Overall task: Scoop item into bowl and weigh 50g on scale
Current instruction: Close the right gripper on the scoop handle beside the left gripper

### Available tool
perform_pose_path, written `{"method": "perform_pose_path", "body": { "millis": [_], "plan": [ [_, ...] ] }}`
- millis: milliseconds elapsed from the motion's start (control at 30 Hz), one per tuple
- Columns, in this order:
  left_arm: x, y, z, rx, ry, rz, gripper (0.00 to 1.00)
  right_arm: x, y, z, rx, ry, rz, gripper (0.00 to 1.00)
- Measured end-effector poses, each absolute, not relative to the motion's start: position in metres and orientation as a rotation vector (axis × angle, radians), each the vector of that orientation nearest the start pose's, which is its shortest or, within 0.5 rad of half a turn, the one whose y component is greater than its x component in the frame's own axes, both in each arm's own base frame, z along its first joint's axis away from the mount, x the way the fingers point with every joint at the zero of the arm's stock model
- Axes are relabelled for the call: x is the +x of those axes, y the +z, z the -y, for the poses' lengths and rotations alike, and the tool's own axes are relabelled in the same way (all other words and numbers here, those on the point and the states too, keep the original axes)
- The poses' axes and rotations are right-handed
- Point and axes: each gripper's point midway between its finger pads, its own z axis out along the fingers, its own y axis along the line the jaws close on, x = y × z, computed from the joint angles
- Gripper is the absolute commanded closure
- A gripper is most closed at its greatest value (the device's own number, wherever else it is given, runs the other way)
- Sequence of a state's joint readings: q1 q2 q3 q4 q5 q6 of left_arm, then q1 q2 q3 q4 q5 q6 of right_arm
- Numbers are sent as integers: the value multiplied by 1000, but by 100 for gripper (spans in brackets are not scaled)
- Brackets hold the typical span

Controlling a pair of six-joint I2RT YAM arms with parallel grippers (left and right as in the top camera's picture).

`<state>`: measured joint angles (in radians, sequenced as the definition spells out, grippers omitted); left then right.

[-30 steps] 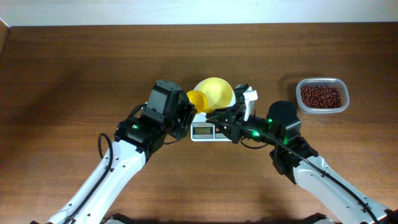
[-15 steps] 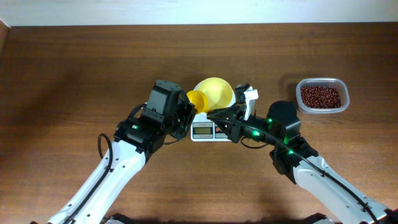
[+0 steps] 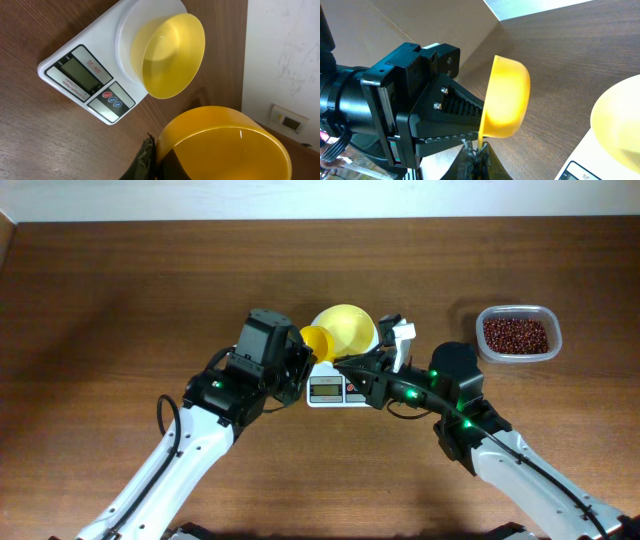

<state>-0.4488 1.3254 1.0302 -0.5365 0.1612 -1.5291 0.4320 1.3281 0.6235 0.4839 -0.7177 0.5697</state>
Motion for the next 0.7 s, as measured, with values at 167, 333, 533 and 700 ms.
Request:
{"method": "perform_pose_path", "body": {
  "millis": [167, 333, 533, 700],
  "plan": [
    [322, 175, 186, -1316, -986, -2357, 100, 299, 211, -262, -424, 1330, -1906, 96],
    [321, 174, 185, -1318, -982, -2359, 100, 299, 211, -262, -417, 1335, -1911, 94],
    [321, 174, 185, -1320, -979, -2361, 100, 297, 212, -263, -400, 1361, -1918, 85],
    [320, 173, 184, -1324, -971, -2361, 100, 297, 213, -263, -400, 1362, -1915, 83]
  ]
}}
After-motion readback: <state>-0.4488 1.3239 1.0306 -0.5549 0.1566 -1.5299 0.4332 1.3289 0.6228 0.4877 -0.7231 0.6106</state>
